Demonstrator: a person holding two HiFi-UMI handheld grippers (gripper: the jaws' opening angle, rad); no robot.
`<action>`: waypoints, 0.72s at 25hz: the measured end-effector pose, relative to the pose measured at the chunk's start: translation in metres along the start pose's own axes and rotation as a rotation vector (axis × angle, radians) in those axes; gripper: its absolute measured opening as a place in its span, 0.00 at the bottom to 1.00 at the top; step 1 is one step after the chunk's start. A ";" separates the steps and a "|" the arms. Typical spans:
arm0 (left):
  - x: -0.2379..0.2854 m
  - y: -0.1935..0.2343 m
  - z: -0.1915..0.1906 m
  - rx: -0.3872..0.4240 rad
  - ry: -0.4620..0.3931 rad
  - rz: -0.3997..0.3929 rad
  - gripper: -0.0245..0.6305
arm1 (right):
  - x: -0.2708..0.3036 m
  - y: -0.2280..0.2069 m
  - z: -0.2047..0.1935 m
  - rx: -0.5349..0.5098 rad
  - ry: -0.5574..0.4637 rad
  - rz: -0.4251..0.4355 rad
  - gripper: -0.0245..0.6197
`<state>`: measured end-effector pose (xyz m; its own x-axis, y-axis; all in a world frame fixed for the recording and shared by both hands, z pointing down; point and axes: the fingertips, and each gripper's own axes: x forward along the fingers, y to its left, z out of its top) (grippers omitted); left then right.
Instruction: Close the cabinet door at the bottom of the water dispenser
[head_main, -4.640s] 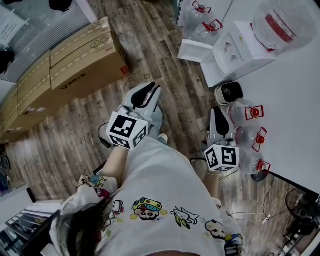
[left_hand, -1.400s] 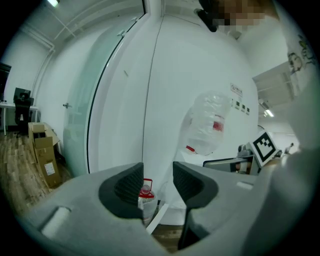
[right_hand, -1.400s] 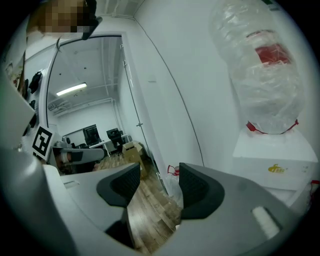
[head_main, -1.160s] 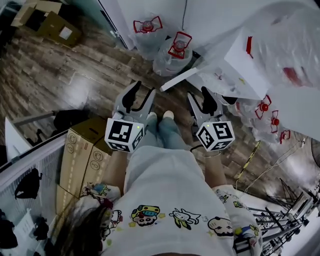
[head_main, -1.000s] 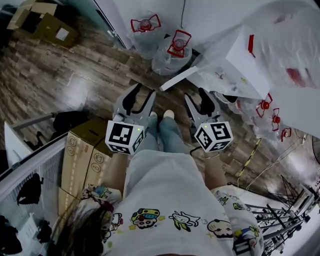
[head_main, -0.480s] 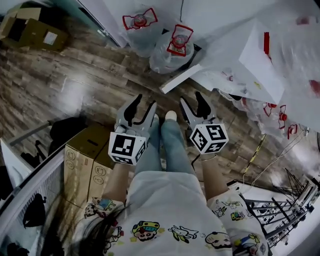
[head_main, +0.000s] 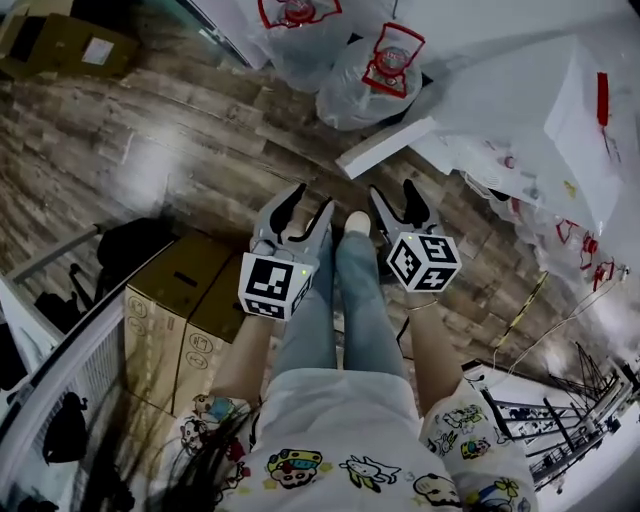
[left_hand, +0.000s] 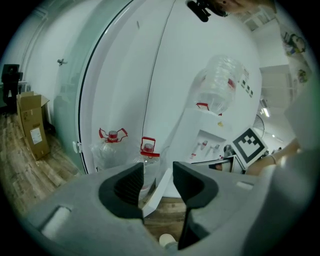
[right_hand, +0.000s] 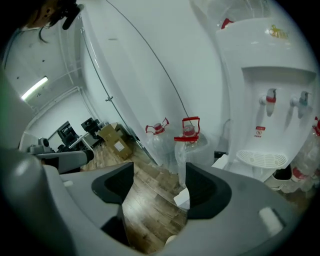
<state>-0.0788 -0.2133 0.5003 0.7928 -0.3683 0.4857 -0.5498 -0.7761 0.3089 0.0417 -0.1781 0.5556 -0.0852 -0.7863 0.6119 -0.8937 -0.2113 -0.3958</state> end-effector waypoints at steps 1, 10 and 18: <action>0.003 0.003 -0.009 -0.009 0.007 0.001 0.31 | 0.007 -0.003 -0.008 0.001 0.011 -0.003 0.54; 0.028 0.037 -0.078 -0.056 0.069 0.048 0.31 | 0.071 -0.030 -0.071 0.076 0.090 -0.014 0.56; 0.051 0.061 -0.118 -0.106 0.095 0.096 0.31 | 0.115 -0.056 -0.119 0.133 0.165 -0.089 0.62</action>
<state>-0.1026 -0.2186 0.6405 0.7096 -0.3841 0.5907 -0.6506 -0.6792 0.3398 0.0295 -0.1872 0.7293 -0.0895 -0.6579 0.7478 -0.8361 -0.3584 -0.4154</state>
